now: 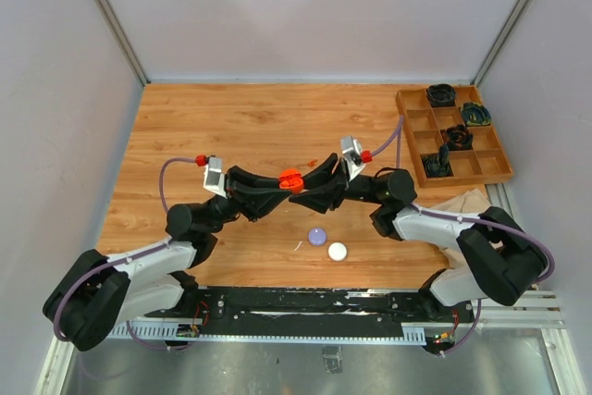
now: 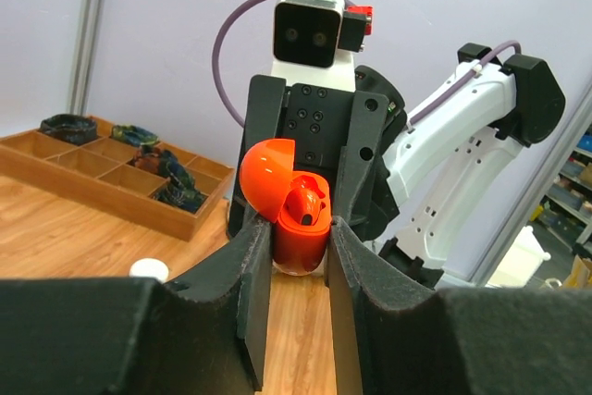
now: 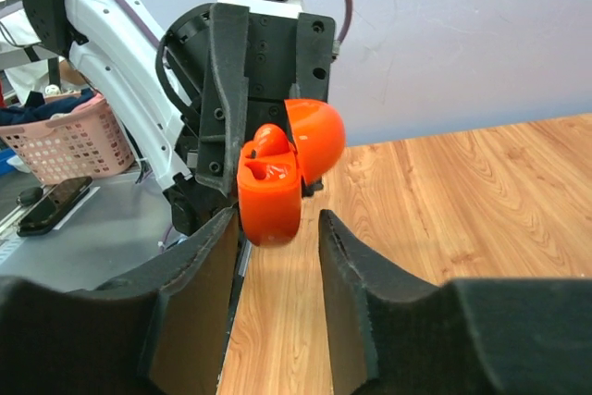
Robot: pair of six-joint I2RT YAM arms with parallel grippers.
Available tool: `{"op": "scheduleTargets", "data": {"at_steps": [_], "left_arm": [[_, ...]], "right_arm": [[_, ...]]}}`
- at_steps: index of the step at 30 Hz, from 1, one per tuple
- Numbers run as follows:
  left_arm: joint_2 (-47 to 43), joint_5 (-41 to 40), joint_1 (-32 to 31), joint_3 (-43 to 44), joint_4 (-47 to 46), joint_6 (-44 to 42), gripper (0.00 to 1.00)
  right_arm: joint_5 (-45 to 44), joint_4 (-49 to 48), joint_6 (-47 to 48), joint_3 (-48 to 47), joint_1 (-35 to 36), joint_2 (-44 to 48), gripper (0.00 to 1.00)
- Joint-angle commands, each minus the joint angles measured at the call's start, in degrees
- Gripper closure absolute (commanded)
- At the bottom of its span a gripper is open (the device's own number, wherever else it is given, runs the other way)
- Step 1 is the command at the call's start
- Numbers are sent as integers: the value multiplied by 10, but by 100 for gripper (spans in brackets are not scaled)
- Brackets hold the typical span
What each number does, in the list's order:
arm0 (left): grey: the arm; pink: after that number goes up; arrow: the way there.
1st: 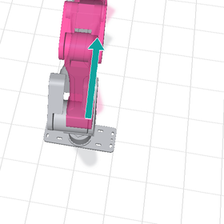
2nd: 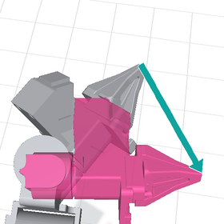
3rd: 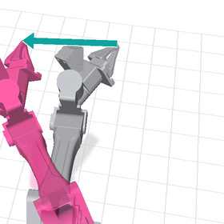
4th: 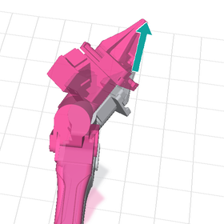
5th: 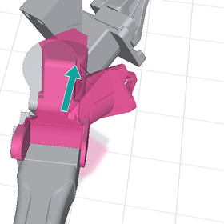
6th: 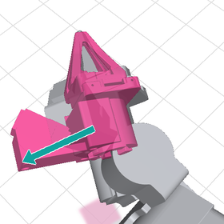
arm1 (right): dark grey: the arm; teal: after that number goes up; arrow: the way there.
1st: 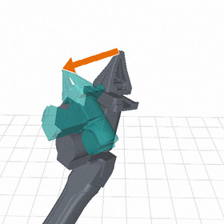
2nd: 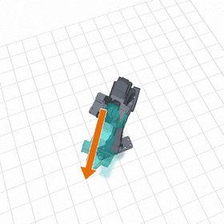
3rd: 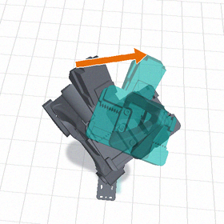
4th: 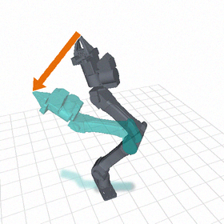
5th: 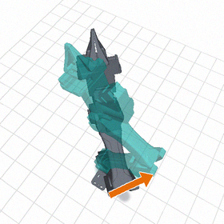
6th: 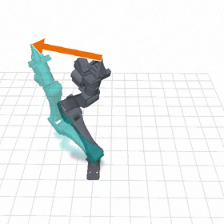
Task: Insert the wireless bluetooth earbuds into the charging case
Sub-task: Place the earbud in the charging case.
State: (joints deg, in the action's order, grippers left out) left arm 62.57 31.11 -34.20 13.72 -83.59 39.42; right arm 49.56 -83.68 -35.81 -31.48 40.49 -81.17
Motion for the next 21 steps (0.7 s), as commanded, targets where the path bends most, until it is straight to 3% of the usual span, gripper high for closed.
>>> {"op": "scheduleTargets", "data": {"at_steps": [1, 10, 16, 21], "left_arm": [[-39, -45, 1, -14, 26, -10, 100], [-113, -63, 3, -18, 138, -43, 100], [-145, -62, 4, -22, 204, -74, 100], [-175, -83, 4, -34, 254, -121, 100]], "right_arm": [[12, 24, 21, 0, -16, 26, 56], [45, 162, 68, -18, -44, 88, 44], [31, 432, 208, -62, -45, 164, 43], [-94, 710, 346, -146, -44, 171, 43]]}}
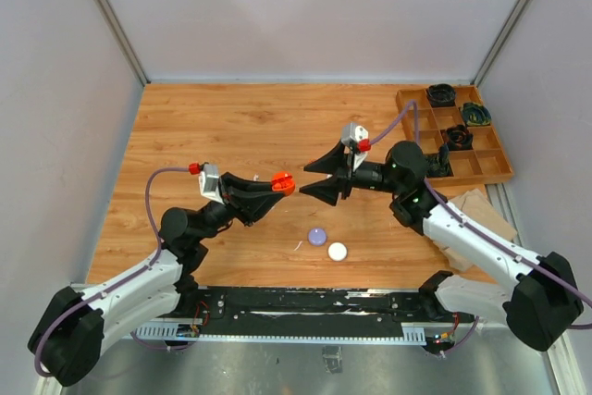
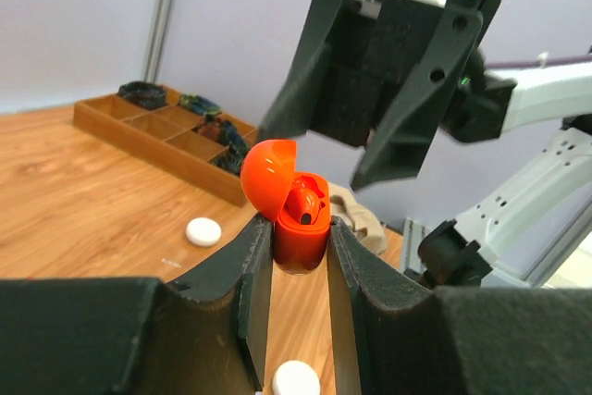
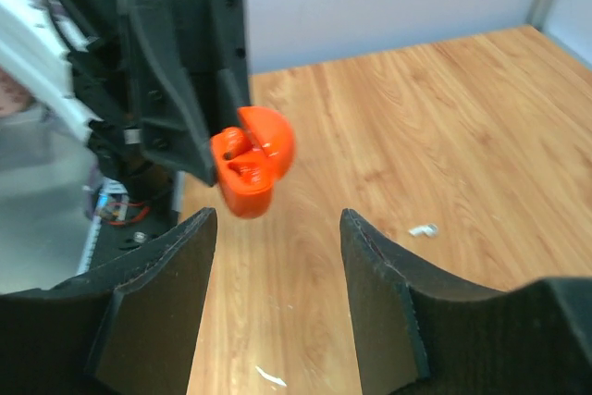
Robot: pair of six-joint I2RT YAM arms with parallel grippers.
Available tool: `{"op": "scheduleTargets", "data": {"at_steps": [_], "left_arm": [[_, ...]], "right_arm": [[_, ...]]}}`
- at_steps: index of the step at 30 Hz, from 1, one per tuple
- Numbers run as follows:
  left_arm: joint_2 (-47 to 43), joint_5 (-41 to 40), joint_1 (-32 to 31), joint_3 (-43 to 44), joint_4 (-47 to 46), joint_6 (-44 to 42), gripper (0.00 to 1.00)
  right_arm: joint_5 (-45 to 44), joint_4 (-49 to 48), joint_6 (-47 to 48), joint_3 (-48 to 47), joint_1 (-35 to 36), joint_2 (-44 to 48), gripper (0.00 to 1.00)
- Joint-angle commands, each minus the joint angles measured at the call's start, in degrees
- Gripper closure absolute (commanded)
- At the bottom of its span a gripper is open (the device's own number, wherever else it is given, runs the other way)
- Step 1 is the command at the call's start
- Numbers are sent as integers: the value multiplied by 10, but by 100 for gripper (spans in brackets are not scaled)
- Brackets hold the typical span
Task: Insert the wireless bluetooth earbuds into the charging case
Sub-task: Place the earbud in the charging case, then move the earbud to the center of the board.
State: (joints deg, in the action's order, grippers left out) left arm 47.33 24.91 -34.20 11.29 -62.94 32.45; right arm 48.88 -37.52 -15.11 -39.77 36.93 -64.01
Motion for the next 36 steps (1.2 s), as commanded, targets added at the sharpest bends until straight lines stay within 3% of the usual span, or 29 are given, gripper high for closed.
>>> {"op": "scheduleTargets", "data": {"at_steps": [1, 5, 11, 19, 36], "left_arm": [[-29, -24, 4, -13, 56, -61, 100], [-51, -38, 4, -27, 71, -88, 100], [-63, -64, 4, -41, 95, -95, 100], [-60, -159, 6, -48, 147, -80, 100], [55, -103, 65, -55, 73, -24, 100]], "right_arm": [[-111, 282, 152, -84, -8, -8, 44], [-160, 375, 194, -137, -9, -49, 44], [-206, 429, 261, -198, -9, -133, 44], [-223, 511, 364, -305, -34, -295, 46], [-211, 566, 470, -493, -81, -549, 52]]}}
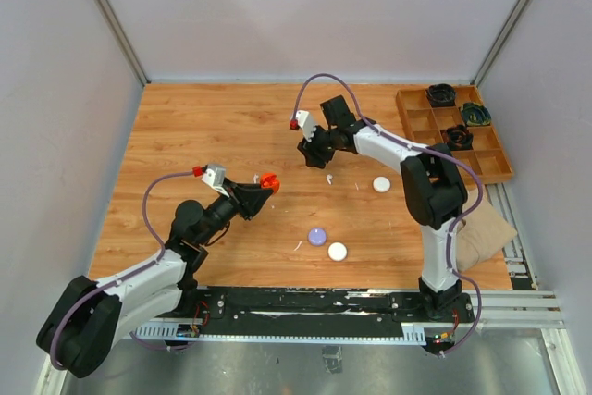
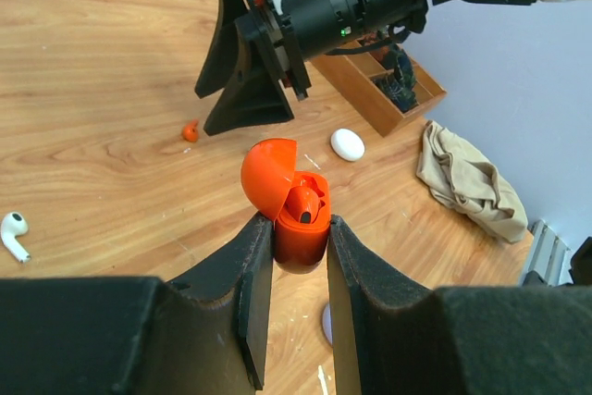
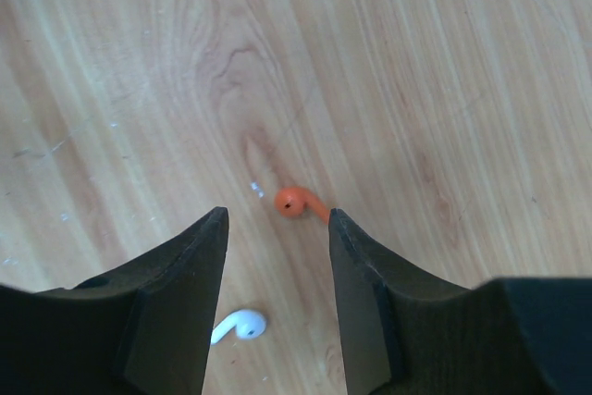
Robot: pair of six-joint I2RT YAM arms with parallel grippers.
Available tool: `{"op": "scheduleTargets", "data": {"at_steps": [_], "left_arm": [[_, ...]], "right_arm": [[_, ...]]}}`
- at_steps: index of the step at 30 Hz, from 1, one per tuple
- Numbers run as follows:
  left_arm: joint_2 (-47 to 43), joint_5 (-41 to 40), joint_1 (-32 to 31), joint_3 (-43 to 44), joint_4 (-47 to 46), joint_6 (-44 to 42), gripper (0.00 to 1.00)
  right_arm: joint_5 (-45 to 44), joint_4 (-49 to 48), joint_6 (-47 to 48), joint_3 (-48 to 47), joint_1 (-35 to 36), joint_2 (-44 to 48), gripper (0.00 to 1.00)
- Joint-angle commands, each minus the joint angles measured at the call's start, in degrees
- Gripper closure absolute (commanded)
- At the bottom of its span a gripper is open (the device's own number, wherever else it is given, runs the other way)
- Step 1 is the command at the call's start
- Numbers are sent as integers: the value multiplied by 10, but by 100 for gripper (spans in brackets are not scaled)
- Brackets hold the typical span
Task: Insert the wireless bluetooth earbuds into the charging case
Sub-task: Move the earbud to the center of the board.
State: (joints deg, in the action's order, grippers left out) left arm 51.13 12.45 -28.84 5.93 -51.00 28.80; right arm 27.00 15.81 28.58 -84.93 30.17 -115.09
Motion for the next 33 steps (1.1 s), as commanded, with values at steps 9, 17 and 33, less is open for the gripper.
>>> {"op": "scheduleTargets", "data": {"at_steps": [9, 17, 33], "left_arm": [[49, 40, 24, 0, -71, 29, 100], [49, 49, 26, 0, -71, 34, 100], [21, 27, 26, -14, -67, 52, 100]], "right_arm": [[17, 85, 37, -99, -17, -100, 57], [4, 111, 16, -104, -17, -112, 66], [-160, 147, -69, -44, 33, -88, 90]]}}
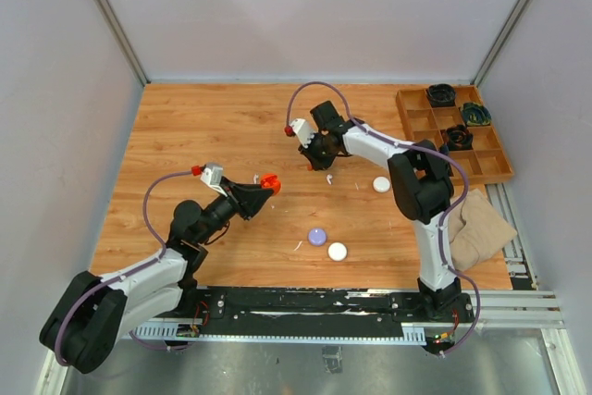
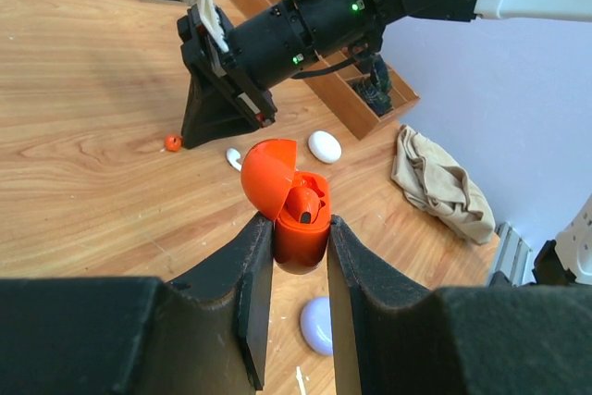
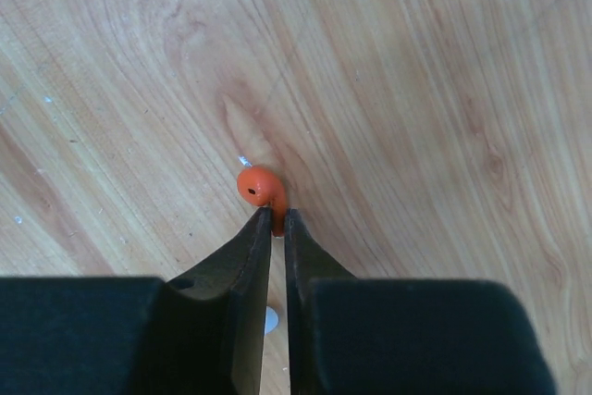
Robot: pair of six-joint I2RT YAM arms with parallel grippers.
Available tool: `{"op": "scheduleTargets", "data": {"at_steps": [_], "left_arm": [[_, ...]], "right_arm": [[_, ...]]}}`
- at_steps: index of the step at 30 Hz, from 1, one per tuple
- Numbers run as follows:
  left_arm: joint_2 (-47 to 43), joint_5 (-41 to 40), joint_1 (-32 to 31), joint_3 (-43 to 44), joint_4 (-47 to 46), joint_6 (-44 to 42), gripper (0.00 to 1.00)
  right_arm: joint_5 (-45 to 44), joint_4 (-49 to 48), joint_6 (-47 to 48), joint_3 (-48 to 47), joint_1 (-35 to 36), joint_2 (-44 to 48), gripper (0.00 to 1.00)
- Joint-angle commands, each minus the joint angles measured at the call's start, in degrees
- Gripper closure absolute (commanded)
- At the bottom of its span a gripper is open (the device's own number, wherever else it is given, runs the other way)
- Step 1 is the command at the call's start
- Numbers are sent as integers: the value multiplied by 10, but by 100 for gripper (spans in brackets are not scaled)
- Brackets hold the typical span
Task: Insert the wireless bluetooth earbuds into the charging case
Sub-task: Move the earbud to the center of the board, then pick up the earbud from the center of the board.
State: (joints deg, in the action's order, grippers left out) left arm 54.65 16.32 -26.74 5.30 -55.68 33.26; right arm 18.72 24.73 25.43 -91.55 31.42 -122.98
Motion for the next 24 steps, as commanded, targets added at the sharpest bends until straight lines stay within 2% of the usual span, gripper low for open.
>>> {"op": "scheduleTargets", "data": {"at_steps": [1, 10, 17, 24], "left_arm": [[-17, -14, 5, -10, -18, 10, 100], [-53, -41, 5, -21, 18, 7, 100], [-72, -43, 5, -21, 40, -7, 100], [-91, -37, 5, -25, 43, -10, 100]], "right_arm": [[-83, 66, -41, 22, 25, -8, 90], [-154, 141, -139, 70, 68, 27, 88], [-134, 205, -219, 96, 92, 51, 83], [-126, 209, -234, 53, 93, 88, 65]]}}
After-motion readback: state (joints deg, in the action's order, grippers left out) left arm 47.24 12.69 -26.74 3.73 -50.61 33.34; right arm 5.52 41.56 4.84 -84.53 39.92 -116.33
